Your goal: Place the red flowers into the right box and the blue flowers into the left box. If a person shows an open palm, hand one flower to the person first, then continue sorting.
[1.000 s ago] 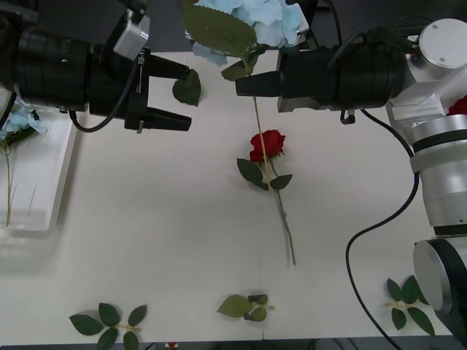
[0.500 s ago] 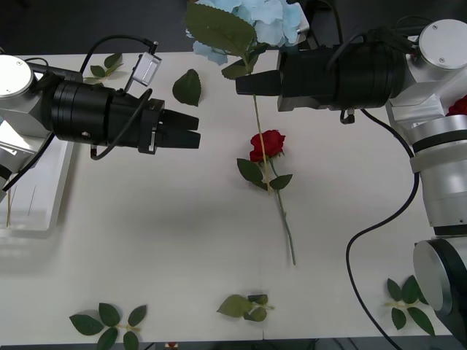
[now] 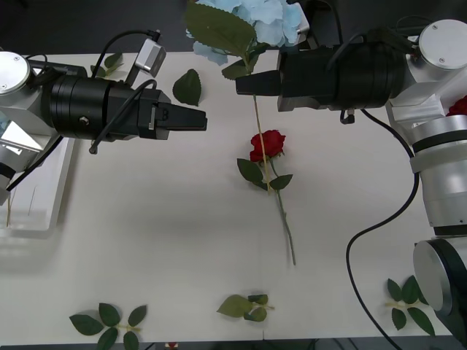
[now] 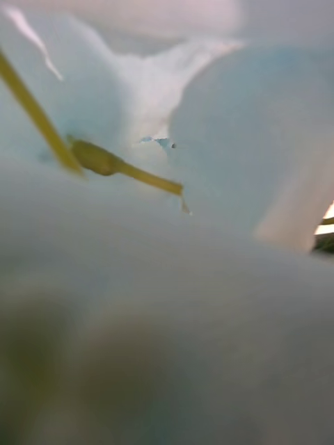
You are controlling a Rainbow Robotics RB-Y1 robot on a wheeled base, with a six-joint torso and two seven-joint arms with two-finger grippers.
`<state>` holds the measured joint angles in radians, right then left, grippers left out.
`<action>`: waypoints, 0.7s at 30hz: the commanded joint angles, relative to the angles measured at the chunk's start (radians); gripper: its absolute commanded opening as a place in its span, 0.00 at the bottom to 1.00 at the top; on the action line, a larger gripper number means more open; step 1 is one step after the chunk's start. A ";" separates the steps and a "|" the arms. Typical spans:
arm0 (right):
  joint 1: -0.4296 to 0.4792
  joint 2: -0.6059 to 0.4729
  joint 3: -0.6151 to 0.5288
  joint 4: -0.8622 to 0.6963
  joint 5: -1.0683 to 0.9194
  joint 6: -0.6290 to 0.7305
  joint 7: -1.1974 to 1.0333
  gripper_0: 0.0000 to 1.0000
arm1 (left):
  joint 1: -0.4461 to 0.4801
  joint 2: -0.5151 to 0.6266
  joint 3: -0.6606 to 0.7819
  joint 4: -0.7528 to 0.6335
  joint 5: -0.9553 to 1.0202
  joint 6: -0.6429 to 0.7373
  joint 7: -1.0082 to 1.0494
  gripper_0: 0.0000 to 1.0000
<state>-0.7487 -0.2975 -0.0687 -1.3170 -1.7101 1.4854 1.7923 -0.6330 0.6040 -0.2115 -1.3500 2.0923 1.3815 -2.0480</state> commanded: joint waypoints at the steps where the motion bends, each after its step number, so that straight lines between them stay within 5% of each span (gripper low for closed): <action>1: 0.008 0.012 -0.005 -0.015 0.004 -0.008 0.025 0.00 | -0.004 -0.036 -0.054 -0.044 0.020 -0.005 0.158 1.00; 21: 0.008 0.003 -0.005 -0.013 0.004 -0.008 0.024 0.00 | -0.031 -0.139 -0.235 -0.047 0.078 -0.206 0.157 1.00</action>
<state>-0.7484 -0.2975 -0.0687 -1.3170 -1.7099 1.4851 1.7923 -0.6331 0.4884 -0.4250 -1.3628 2.1559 1.1952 -1.8751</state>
